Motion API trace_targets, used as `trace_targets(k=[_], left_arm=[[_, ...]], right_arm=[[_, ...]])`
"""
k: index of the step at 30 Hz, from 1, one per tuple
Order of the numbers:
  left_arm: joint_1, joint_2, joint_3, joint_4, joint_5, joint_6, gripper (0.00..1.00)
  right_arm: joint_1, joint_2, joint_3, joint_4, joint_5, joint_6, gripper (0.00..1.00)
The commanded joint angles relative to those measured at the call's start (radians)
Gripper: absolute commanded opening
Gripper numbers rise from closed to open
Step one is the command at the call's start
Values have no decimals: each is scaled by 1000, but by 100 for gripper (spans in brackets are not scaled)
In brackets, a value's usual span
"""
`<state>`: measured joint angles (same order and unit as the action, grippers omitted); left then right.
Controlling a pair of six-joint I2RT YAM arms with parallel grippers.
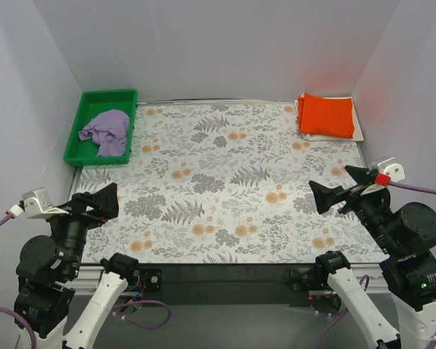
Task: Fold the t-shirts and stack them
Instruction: Move the tshirt to the center of the board
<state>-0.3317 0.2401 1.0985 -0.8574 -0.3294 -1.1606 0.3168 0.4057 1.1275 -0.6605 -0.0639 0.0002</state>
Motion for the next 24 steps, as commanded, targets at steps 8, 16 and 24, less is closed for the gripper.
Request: trace_targets(k=[8, 16, 24], left_arm=[[-4, 235, -49, 21, -53, -138, 98], [-3, 583, -26, 240, -128, -126, 98], [328, 1051, 87, 500, 137, -135, 98]], right_arm=[[7, -18, -106, 29, -154, 78, 98], [7, -33, -176, 2, -267, 84, 98], [7, 76, -149, -8, -306, 70, 98]])
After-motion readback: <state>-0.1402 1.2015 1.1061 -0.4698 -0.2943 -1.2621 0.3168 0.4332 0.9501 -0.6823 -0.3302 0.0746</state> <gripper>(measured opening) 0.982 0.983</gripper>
